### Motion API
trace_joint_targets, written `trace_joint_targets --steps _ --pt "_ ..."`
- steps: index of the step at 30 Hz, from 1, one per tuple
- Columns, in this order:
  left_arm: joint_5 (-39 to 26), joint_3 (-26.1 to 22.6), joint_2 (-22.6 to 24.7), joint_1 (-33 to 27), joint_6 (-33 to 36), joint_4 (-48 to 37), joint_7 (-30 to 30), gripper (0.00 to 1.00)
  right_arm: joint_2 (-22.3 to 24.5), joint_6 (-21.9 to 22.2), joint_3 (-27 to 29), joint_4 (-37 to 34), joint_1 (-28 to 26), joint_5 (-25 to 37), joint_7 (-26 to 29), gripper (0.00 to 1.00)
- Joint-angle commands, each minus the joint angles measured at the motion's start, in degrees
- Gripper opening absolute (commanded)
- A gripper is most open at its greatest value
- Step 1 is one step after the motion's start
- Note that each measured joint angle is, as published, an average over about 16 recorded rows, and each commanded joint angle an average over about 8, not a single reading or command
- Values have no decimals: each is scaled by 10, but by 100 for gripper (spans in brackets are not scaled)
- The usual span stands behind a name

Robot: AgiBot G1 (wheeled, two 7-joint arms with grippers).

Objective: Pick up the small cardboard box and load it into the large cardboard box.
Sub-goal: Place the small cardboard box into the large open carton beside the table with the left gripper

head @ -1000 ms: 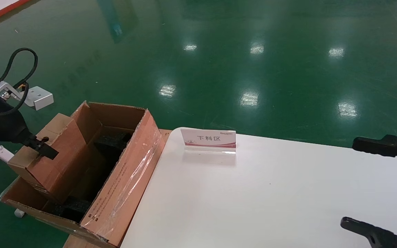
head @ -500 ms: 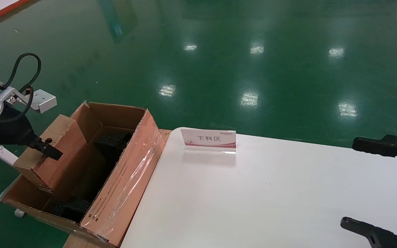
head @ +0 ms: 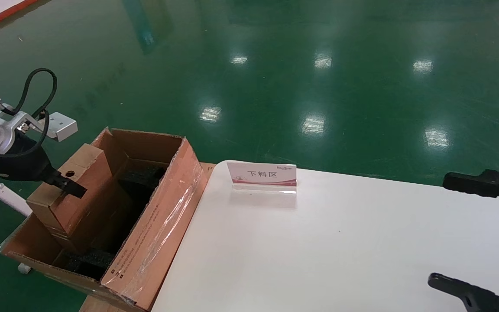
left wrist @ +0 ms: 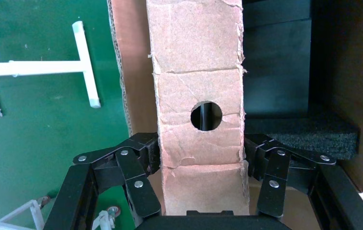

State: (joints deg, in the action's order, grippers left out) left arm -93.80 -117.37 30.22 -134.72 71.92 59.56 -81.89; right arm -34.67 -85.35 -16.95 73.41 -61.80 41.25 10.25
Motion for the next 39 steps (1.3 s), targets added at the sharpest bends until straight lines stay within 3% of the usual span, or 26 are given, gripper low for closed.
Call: trace_joint_targets --steps 1,39 --pt "-1 -1 0 4 -5 1 -2 0 0 0 0 0 0 0 0 100" --pt "1 4 38 65 -95 -53 -7 0 1 1 -1 0 0 -1 -1 100"
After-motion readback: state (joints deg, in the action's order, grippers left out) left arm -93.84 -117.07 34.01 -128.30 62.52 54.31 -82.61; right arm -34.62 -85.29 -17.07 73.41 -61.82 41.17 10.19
